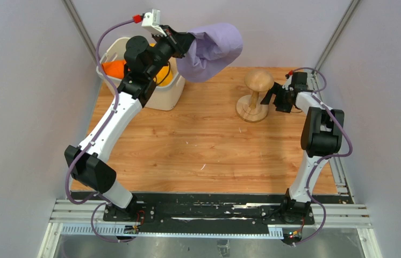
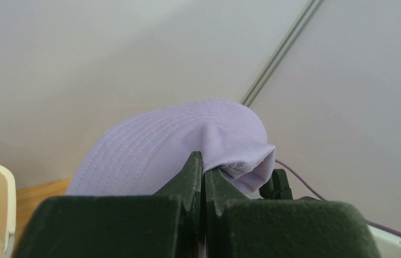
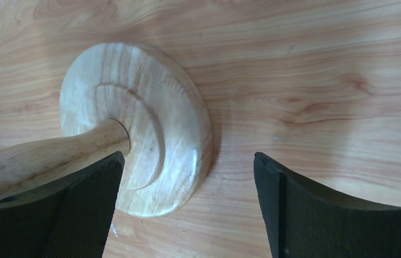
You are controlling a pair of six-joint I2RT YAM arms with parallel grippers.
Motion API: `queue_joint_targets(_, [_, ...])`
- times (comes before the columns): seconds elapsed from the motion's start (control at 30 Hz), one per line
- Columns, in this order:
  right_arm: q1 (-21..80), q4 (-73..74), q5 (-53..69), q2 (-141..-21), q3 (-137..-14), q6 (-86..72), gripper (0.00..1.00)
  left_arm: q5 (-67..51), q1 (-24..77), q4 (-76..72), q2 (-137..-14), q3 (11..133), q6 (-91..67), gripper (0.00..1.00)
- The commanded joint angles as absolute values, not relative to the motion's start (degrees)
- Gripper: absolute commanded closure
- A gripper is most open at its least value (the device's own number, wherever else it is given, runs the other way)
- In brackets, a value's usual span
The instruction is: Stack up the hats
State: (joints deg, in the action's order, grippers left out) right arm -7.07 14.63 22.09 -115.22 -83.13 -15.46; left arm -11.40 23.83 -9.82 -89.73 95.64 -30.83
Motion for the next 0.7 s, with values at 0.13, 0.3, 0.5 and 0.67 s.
queue_joint_targets(0.13, [-4.4,12.4,29.9,-118.5,-84.0,-17.7,0.11,-11.6,24.3,-12.6,-87.5,94.6,-31.0,1.00])
queue_joint_targets(0.3, [-3.4,9.4,32.9,-118.8,-82.5,-19.1,0.11,-11.5,24.3,-12.7,-87.5,94.5,-30.9,1.00])
queue_joint_targets(0.5, [-1.7,8.5,34.4,-119.6,-82.0,-19.2,0.11,-11.0,24.3,-13.0,-87.3,93.8,-30.8,1.00])
queue_joint_targets(0.67, [0.1,7.1,36.1,-120.6,-82.0,-19.9,0.12,-11.1,24.3,-13.1,-87.8,93.7,-31.1,1.00])
